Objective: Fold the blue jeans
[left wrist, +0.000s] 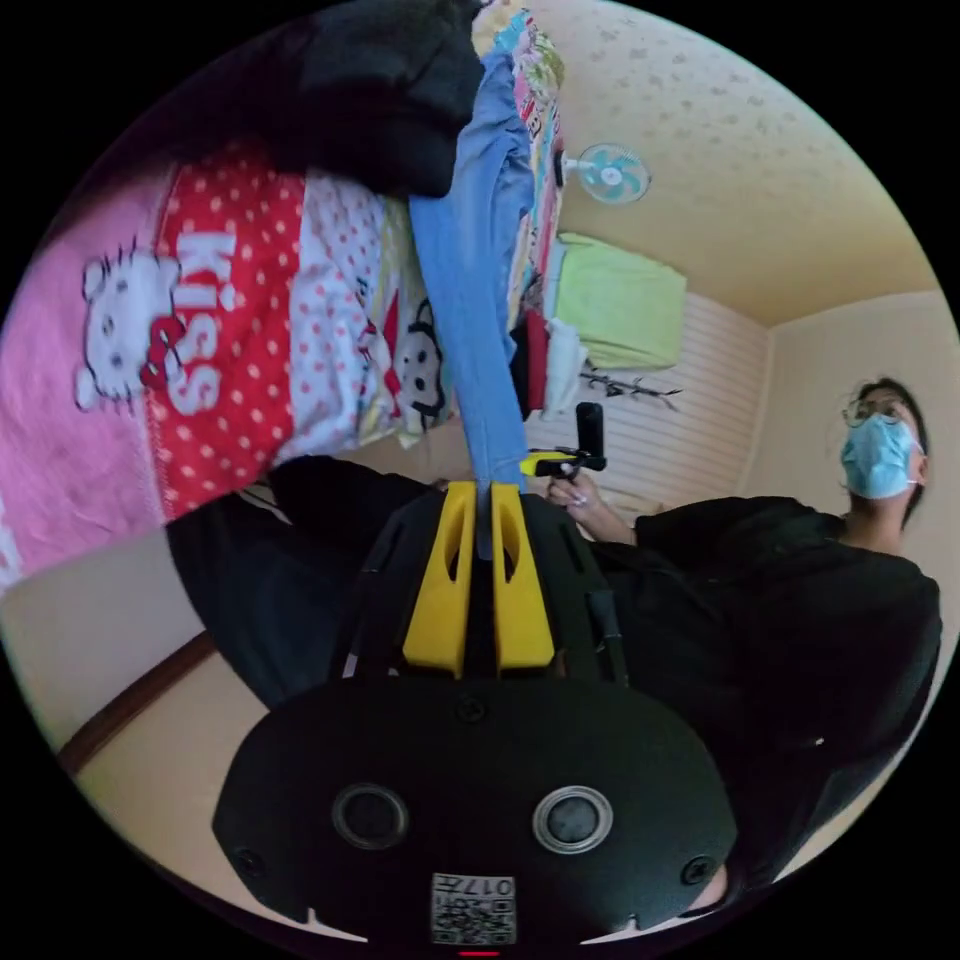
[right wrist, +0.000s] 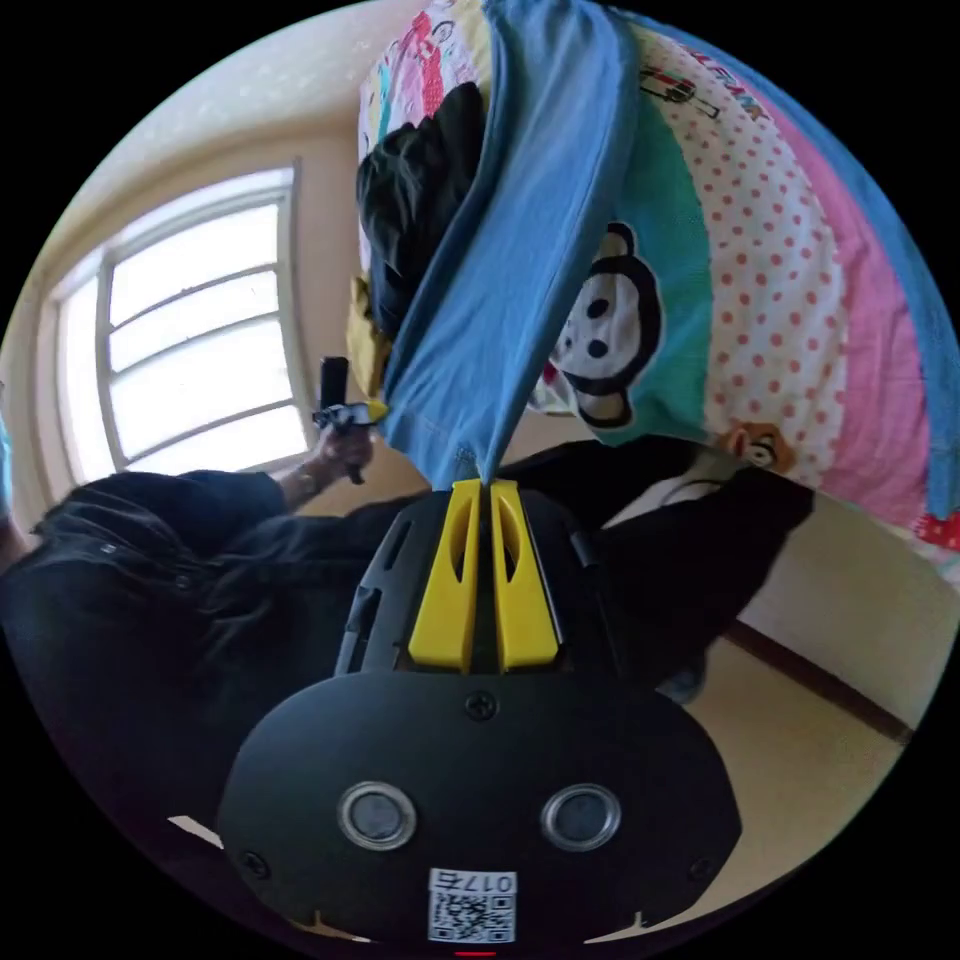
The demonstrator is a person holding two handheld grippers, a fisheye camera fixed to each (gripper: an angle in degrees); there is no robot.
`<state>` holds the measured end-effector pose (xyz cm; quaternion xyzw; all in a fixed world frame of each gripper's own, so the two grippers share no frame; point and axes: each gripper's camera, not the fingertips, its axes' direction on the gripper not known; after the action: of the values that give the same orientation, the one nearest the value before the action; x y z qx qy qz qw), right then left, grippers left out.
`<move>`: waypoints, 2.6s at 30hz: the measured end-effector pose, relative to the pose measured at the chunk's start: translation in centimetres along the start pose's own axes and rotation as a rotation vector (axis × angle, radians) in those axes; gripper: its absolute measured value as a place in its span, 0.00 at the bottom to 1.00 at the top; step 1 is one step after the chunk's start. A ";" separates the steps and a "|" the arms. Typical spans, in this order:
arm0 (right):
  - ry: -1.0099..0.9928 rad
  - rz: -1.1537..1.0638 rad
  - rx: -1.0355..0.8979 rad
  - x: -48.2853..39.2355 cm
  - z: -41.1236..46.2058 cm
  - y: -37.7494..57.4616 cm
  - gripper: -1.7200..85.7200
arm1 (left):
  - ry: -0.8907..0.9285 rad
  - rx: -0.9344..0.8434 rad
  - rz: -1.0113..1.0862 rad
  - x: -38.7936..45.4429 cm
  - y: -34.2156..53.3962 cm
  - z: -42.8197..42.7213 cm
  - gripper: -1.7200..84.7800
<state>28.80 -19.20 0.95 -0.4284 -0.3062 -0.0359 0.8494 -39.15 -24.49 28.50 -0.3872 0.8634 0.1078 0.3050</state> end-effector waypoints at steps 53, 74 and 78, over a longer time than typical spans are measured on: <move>-0.232 0.130 0.333 17.7 -18.1 24.3 0.05 | -0.740 -0.278 0.065 -6.0 -18.6 58.5 0.17; 0.249 -0.241 0.497 5.7 -43.5 -3.6 0.15 | -0.568 -0.336 0.055 -3.1 -17.7 62.0 0.01; 0.224 -0.037 0.564 14.1 -44.9 -20.8 0.16 | -0.485 -0.298 0.063 -1.4 -17.8 58.4 0.01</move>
<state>55.49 -63.17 3.41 -0.1635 -0.2164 -0.0122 0.9624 0.58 -11.03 -15.89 -0.3636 0.7515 0.3324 0.4389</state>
